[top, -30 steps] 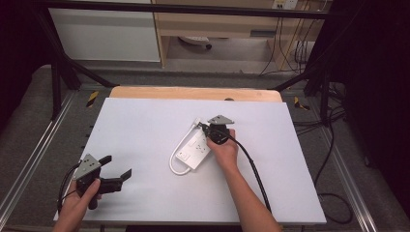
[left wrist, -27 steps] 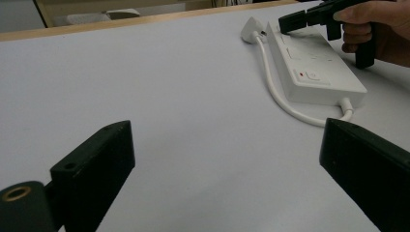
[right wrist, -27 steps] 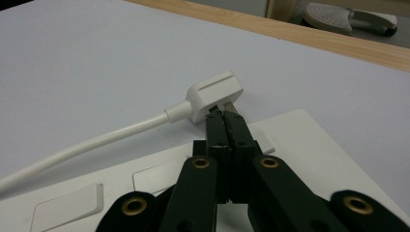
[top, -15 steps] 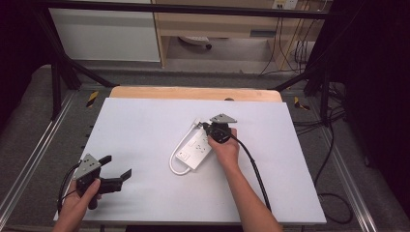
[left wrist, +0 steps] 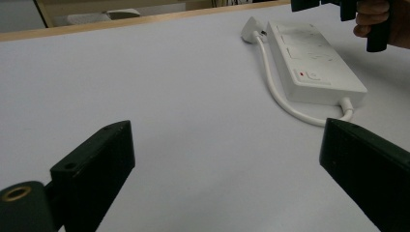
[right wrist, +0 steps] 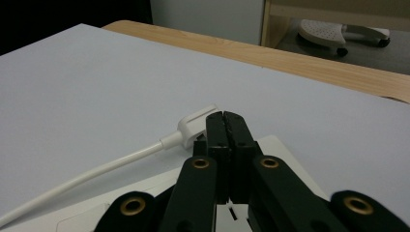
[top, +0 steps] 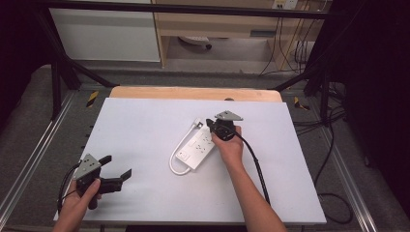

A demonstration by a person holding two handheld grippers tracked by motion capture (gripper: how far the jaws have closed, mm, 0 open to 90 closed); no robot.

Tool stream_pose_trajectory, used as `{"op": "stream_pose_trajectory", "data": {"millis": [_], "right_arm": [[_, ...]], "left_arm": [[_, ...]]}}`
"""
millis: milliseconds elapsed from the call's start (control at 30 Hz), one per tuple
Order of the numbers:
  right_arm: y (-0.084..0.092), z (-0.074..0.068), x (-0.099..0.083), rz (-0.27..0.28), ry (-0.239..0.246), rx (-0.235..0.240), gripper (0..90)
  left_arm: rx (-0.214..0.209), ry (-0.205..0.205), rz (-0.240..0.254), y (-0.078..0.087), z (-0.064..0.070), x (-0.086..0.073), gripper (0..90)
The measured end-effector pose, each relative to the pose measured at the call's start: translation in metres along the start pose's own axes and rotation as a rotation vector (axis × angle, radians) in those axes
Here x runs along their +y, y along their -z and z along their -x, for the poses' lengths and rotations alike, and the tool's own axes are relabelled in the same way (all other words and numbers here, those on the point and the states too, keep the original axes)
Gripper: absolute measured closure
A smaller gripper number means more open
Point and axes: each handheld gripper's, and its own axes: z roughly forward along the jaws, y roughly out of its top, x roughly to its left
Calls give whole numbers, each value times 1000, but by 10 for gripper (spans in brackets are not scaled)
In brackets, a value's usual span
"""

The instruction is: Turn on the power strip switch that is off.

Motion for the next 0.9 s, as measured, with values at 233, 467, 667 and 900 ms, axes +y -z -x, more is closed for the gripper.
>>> {"op": "stream_pose_trajectory", "data": {"millis": [233,467,667,900], "right_arm": [[6,2,5,10,-3,5,897],[14,4,10,17,-4,9,887],[20,5,14,23,-3,13,877],[29,9,18,28,-19,21,831]], "left_arm": [[0,0,0,0,0,0,56],[-2,1,0,0,0,0,56],[-1,7,2,0,1,0,56],[-2,7,-4,-1,0,-1,57]]}}
